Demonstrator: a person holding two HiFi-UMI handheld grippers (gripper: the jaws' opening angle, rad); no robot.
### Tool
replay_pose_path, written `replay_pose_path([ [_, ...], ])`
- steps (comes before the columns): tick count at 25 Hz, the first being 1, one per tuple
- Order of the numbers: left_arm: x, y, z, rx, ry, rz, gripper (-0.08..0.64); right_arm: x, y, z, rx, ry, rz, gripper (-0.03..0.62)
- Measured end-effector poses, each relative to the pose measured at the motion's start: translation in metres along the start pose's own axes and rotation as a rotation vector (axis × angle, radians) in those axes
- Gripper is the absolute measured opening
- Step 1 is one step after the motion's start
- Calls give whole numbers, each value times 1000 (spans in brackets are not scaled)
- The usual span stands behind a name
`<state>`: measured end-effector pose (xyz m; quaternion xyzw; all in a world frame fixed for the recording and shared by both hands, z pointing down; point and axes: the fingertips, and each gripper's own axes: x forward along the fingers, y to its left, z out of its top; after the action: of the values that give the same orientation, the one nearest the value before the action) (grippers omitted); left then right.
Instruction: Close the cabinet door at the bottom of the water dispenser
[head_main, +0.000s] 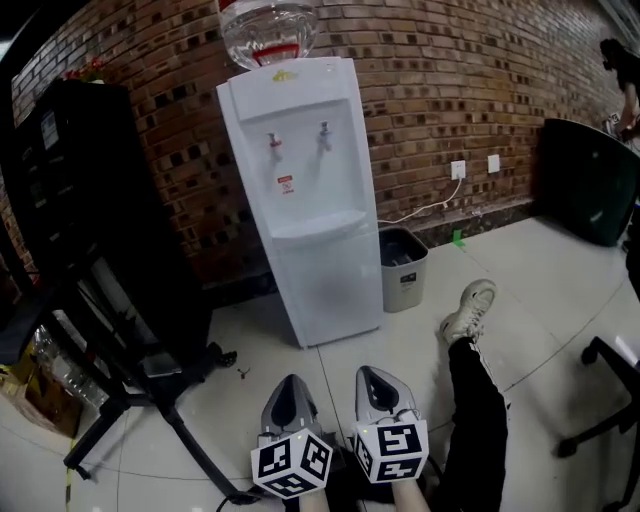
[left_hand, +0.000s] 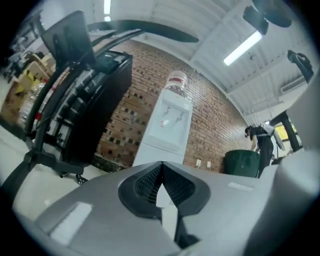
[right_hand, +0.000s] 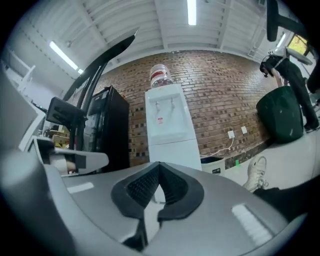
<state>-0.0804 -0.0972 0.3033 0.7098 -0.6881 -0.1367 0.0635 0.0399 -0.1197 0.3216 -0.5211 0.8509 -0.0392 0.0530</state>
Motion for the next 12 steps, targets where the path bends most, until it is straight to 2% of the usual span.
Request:
replay_pose_path([
  [2,-16,6,8,9,-12,18,15,-12,15,0,-18,17,32,3],
  [4,-25,9,19,42,-31,38,15,-19,22,12,-64,-3,32,3],
  [6,-31,11,23,40,-43,42,15,-25,27,25,-95,-31,37,3],
  [9,-39,13,17,16,-31,40,15,-34,34,27,-98,-39,57,3],
  [12,-38,6,18,38,-19,24,15,-37,35,30,-94,-44,70,3],
])
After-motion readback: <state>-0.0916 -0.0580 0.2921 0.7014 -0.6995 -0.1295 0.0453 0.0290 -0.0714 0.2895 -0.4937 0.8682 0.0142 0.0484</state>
